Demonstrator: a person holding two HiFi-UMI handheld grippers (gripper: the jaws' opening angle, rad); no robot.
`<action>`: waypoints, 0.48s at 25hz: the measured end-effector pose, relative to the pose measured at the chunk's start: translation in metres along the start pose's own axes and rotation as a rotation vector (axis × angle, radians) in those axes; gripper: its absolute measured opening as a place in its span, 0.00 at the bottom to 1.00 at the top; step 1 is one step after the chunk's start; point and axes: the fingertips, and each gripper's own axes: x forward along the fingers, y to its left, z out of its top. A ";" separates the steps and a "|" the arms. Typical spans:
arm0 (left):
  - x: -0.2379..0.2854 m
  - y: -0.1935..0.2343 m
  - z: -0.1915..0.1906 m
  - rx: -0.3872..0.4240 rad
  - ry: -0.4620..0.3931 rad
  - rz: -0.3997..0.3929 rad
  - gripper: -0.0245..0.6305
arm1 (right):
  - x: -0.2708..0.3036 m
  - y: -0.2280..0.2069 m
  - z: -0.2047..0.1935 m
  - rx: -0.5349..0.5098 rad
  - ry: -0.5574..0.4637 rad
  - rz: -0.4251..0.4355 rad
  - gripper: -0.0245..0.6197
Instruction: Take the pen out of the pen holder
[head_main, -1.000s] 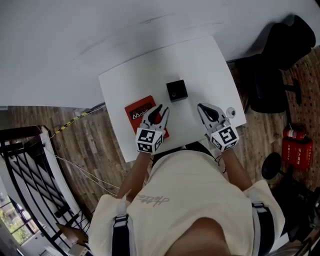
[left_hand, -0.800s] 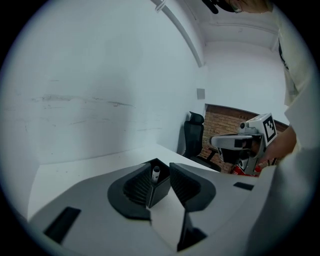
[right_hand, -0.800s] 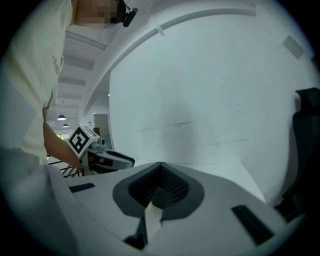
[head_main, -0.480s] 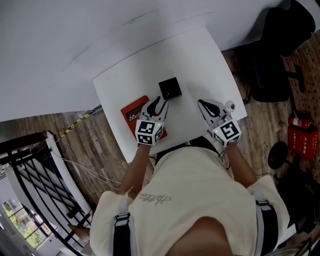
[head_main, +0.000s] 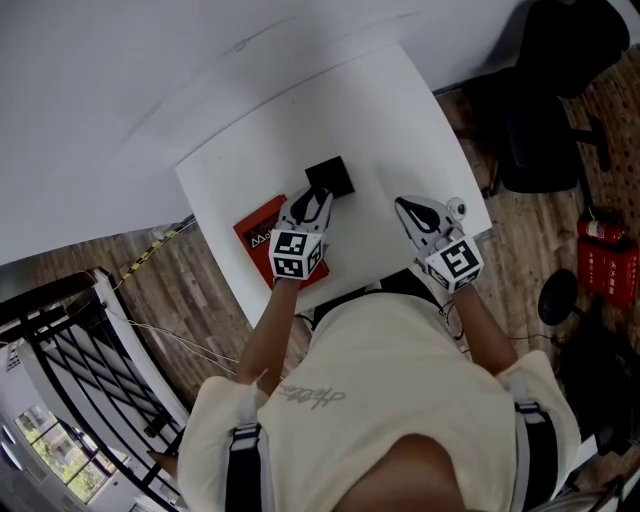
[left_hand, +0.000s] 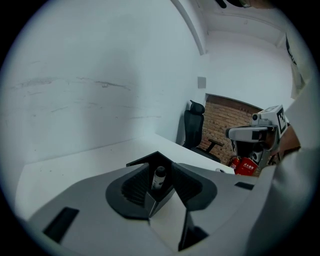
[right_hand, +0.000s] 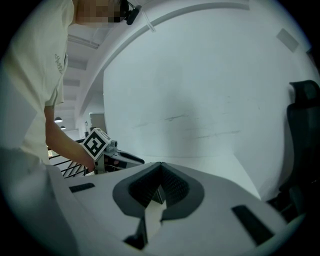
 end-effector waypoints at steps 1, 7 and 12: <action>0.003 0.000 -0.001 0.007 0.006 -0.002 0.24 | 0.000 -0.001 -0.001 0.001 0.001 0.001 0.05; 0.016 0.001 -0.007 0.029 0.039 0.005 0.24 | 0.001 -0.011 -0.005 0.012 0.011 0.001 0.05; 0.020 0.004 -0.008 0.045 0.045 0.025 0.24 | 0.003 -0.015 -0.006 0.012 0.005 0.004 0.05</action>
